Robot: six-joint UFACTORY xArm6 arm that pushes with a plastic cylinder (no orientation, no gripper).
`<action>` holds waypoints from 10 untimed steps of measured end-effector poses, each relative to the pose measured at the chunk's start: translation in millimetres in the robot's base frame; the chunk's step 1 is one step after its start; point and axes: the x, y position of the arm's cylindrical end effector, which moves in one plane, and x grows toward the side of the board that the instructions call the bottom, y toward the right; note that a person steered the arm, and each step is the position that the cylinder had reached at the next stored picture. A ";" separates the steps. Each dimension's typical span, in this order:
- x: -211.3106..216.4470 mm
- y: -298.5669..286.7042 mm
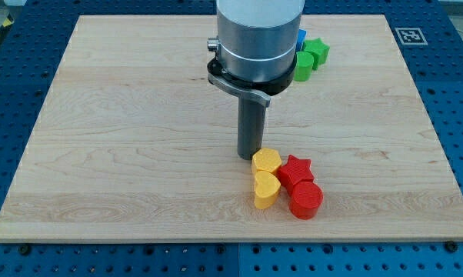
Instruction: Move your arm above the hexagon
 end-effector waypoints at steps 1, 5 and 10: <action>0.0 0.0; -4.1 0.0; -11.8 0.0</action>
